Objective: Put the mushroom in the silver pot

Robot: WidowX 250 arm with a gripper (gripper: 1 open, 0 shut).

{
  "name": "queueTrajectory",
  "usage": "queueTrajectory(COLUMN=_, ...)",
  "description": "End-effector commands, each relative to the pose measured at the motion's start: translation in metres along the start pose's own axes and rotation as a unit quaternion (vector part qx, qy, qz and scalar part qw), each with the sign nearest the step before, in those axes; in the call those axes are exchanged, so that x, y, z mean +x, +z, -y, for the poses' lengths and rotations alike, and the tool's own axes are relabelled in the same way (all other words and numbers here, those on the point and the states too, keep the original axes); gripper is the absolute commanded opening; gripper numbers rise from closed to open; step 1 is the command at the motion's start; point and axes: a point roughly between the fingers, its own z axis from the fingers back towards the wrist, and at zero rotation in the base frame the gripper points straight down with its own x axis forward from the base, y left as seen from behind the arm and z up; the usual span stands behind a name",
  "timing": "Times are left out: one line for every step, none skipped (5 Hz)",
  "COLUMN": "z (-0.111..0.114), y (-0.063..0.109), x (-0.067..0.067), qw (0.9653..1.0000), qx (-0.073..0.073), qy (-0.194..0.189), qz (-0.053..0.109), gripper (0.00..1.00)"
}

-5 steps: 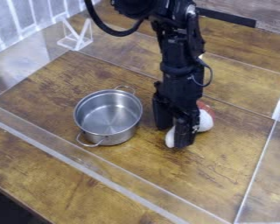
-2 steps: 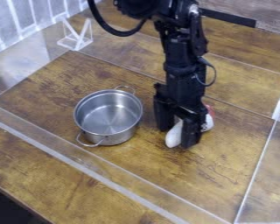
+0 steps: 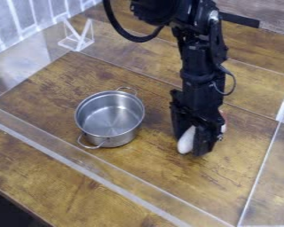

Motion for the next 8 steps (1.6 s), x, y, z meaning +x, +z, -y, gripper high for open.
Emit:
queueTrajectory(z=-0.005, y=0.019, x=0.004, qw=0.9998, qx=-0.004, qy=-0.013, qz=0.017, gripper=1.0)
queueTrajectory(z=-0.001, y=0.016, x=-0.003, qw=0.9998, qx=-0.002, qy=0.001, qz=0.021, gripper=0.0)
queueTrajectory(z=0.004, y=0.022, x=-0.004, qw=0.9997, qx=0.004, qy=0.003, qz=0.026, gripper=0.0)
queueTrajectory(z=0.008, y=0.047, x=-0.007, qw=0.9987, qx=0.023, qy=0.018, qz=0.041, gripper=0.0)
queueTrajectory(z=0.005, y=0.085, x=-0.012, qw=0.9959, qx=0.049, qy=0.045, qz=0.061, gripper=0.0)
queueTrajectory(z=-0.01, y=0.124, x=-0.025, qw=0.989, qx=0.078, qy=0.096, qz=0.081, gripper=0.0)
queueTrajectory(z=-0.024, y=0.142, x=-0.042, qw=0.9807, qx=0.098, qy=0.142, qz=0.093, gripper=0.0)
queueTrajectory(z=-0.026, y=0.139, x=-0.06, qw=0.9758, qx=0.097, qy=0.173, qz=0.092, gripper=0.0)
